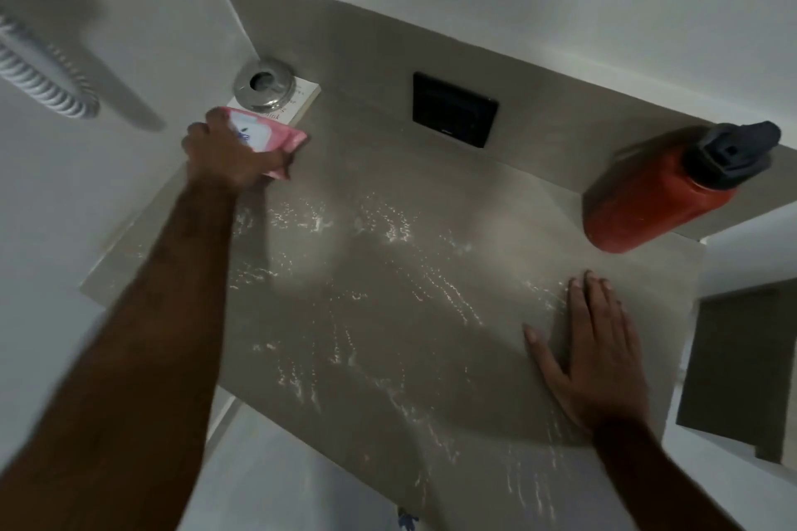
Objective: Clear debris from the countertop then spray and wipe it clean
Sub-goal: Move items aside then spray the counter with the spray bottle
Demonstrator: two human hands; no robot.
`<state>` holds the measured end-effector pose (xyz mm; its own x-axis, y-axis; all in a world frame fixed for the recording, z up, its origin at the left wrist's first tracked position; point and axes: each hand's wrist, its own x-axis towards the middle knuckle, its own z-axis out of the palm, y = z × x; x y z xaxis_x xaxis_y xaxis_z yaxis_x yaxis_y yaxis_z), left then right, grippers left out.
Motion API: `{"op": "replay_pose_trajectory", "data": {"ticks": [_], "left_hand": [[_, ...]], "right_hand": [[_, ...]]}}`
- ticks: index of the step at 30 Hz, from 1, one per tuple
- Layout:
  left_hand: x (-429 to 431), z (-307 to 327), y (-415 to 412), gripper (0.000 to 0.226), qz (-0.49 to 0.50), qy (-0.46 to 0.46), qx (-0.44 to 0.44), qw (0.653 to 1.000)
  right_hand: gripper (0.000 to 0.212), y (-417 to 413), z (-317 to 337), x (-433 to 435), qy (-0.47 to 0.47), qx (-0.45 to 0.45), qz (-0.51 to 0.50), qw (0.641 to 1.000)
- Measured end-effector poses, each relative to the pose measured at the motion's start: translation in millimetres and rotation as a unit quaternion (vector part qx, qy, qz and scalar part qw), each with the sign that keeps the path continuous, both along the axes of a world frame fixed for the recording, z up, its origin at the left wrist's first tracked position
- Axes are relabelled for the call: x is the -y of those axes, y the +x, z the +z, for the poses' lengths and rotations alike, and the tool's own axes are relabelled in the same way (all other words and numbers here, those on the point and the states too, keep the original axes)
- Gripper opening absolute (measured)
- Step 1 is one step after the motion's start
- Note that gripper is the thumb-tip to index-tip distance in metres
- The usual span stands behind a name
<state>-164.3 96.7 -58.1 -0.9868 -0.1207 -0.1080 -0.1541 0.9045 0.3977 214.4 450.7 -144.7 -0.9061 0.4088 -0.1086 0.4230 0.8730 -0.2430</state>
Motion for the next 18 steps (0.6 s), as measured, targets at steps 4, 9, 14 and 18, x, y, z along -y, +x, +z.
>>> {"op": "replay_pose_trajectory", "data": {"ticks": [4,9,14,18], "left_hand": [[21,-16,-37,0.12,-0.039,-0.015,0.028,0.999],[21,-19,-44,0.12,-0.087,-0.027,0.014,0.996],[-43,-19,32,0.123,-0.095,0.038,-0.089,0.991],[-167,-29,129,0.096,-0.256,0.281,-0.011,0.925]], "right_hand": [[0.097,-1,-3,0,0.0,0.002,-0.003,1.0],[0.097,0,-4,0,-0.012,0.0,-0.007,1.0],[0.102,1,-2,3,-0.009,-0.027,-0.047,0.998],[0.106,4,-2,3,0.0,-0.015,-0.126,0.992]]}}
